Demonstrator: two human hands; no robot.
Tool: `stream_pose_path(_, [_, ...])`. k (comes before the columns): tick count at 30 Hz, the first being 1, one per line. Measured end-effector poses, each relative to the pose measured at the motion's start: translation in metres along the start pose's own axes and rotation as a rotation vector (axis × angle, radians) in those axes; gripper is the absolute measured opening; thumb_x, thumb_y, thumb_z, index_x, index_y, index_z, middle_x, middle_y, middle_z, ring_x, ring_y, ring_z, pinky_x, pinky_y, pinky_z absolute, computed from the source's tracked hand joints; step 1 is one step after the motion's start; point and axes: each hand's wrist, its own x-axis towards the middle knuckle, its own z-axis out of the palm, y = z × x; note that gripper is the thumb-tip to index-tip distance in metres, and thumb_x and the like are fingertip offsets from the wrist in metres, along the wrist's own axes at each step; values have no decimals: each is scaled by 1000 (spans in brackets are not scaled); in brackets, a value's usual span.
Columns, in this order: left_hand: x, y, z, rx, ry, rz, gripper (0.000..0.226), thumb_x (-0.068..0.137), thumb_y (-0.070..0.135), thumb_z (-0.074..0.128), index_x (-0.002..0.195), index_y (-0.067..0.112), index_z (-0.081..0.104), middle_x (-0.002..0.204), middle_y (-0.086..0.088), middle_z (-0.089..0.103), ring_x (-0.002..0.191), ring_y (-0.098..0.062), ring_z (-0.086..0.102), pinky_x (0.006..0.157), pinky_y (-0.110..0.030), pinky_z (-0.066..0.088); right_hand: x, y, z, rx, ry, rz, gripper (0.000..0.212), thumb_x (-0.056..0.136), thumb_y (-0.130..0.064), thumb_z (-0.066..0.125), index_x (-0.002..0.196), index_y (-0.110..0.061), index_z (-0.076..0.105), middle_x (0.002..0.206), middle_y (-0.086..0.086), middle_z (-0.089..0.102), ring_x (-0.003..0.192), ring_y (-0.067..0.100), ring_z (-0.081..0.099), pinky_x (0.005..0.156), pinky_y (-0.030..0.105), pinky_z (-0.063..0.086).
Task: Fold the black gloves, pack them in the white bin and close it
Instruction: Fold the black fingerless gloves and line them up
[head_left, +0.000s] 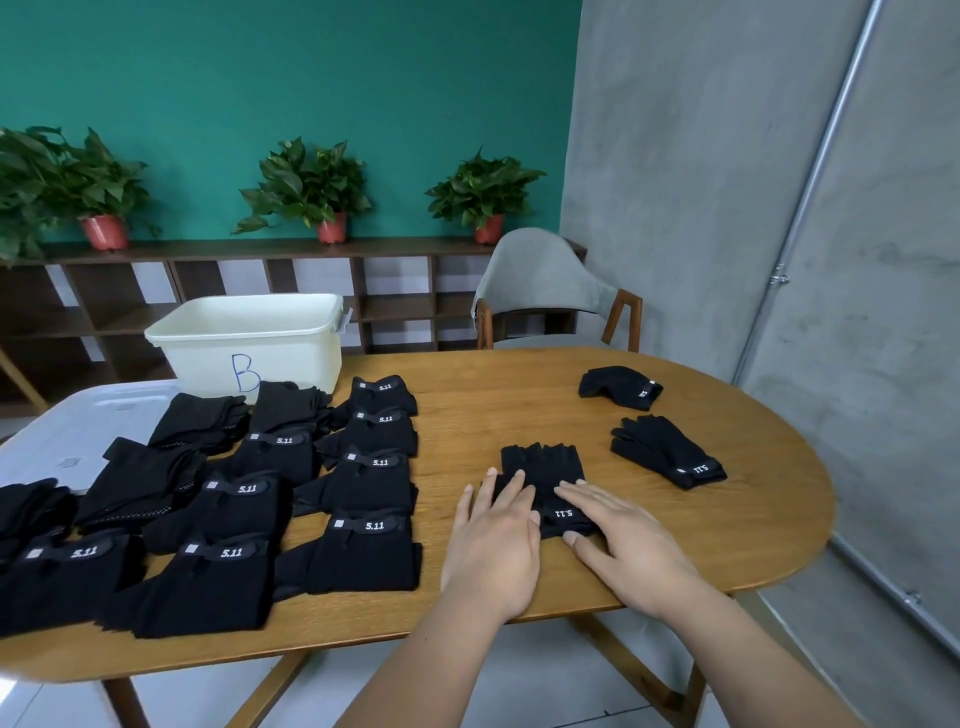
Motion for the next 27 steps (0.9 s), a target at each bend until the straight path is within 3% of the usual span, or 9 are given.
stream_pose_path(4, [1, -1, 1, 4, -2, -22, 54, 115, 39, 15, 166, 28, 27, 176, 12, 9, 163, -18, -10, 132, -43, -4, 0, 1, 2, 84, 65, 37, 41, 105, -39, 57, 144, -49, 47, 156, -28, 42, 145, 1, 39, 119, 35, 38])
stream_pose_path(7, [0, 0, 1, -12, 5, -46, 55, 114, 42, 14, 166, 29, 29, 176, 12, 11, 163, -19, -10, 132, -44, -3, -1, 1, 2, 87, 109, 31, 37, 106, -33, 57, 141, -46, 55, 150, -29, 49, 137, 0, 49, 113, 26, 42])
stream_pose_path(12, [1, 1, -4, -98, -79, -36, 64, 109, 60, 21, 168, 34, 21, 175, 16, 3, 161, -14, -17, 132, -42, -4, 0, -2, 0, 111, 200, 125, 36, 108, -28, 53, 140, -42, 60, 141, -14, 62, 128, 6, 57, 104, 22, 44])
stream_pose_path(16, [-1, -1, -9, -124, -77, -12, 68, 104, 43, 42, 167, 36, 19, 176, 17, 6, 161, -11, -12, 132, -40, -3, -3, -4, -2, 115, 217, 166, 32, 109, -32, 51, 138, -44, 58, 131, -11, 65, 114, 8, 60, 91, 27, 51])
stream_pose_path(19, [-2, -2, -8, -141, -28, -1, 59, 108, 31, 39, 166, 35, 26, 175, 17, 13, 162, -12, -5, 132, -39, -1, -5, -6, -3, 111, 225, 165, 30, 109, -36, 50, 135, -46, 58, 130, -11, 64, 113, 7, 60, 90, 28, 51])
stream_pose_path(24, [0, -6, -2, -205, 60, -38, 45, 115, 33, 33, 159, 37, 41, 170, 20, 29, 161, -9, 7, 132, -37, 7, -7, -6, -5, 133, 199, 144, 36, 104, -55, 50, 140, -50, 53, 137, -19, 58, 121, 1, 54, 97, 27, 49])
stream_pose_path(27, [1, -8, -1, -268, 87, -64, 42, 115, 36, 34, 155, 39, 47, 164, 22, 38, 159, -8, 15, 130, -35, 10, -8, -7, -7, 144, 167, 130, 53, 92, -61, 68, 141, -51, 50, 134, -28, 51, 120, -5, 50, 99, 24, 47])
